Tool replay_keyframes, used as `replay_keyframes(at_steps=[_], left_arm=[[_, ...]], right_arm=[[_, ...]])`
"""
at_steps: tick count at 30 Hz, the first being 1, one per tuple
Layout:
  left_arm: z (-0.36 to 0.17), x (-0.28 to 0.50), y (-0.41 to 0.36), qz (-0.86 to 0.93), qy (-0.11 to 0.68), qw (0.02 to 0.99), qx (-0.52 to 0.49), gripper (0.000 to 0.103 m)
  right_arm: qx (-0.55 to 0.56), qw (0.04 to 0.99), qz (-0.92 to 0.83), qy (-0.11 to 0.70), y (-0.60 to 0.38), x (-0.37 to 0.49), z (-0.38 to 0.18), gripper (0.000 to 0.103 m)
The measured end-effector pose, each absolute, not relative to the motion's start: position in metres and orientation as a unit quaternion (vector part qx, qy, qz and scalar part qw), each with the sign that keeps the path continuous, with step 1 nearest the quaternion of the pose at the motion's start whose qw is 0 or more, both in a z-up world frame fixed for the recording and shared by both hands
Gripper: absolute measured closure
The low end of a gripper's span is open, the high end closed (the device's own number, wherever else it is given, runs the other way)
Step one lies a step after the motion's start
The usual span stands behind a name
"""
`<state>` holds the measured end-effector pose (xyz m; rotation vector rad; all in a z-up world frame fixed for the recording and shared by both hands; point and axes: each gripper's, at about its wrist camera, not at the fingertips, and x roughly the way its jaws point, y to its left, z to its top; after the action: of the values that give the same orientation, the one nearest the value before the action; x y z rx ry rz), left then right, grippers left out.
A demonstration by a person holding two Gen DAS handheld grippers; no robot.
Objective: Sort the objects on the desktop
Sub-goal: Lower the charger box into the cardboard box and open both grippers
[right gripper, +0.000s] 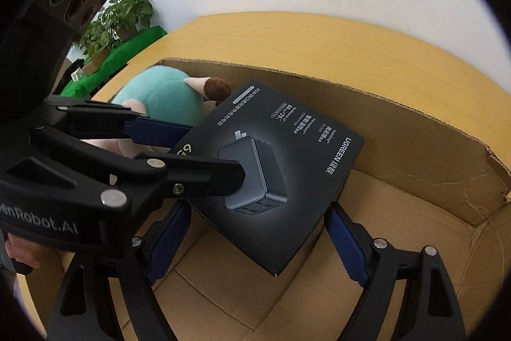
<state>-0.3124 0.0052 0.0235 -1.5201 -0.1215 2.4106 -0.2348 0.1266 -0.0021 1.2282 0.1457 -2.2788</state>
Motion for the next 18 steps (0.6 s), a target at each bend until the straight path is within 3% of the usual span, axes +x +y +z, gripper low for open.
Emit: replay_keyframes(at_steps=[3, 7, 11, 15, 18], left_arm=[[0.012, -0.317, 0.014, 0.835, 0.008, 0.108, -0.539, 0.045], [0.018, -0.314, 0.019, 0.840, 0.021, 0.082, -0.537, 0.044], [0.060, -0.286, -0.016, 0.870, -0.001, 0.052, -0.490, 0.043], [0.105, -0.211, -0.055, 0.903, -0.021, 0.054, -0.426, 0.027], [0.101, -0.155, -0.073, 0.906, -0.023, 0.067, -0.418, 0.025]], right_arm=[[0.471, 0.261, -0.841, 0.057, 0.126, -0.238, -0.011, 0.030], [0.480, 0.252, -0.839, 0.058, 0.125, -0.242, -0.008, 0.030], [0.460, 0.242, -0.852, 0.067, 0.139, -0.218, 0.020, 0.030], [0.422, 0.213, -0.878, 0.076, 0.157, -0.177, 0.069, 0.028], [0.386, 0.209, -0.896, 0.065, 0.177, -0.124, 0.096, 0.022]])
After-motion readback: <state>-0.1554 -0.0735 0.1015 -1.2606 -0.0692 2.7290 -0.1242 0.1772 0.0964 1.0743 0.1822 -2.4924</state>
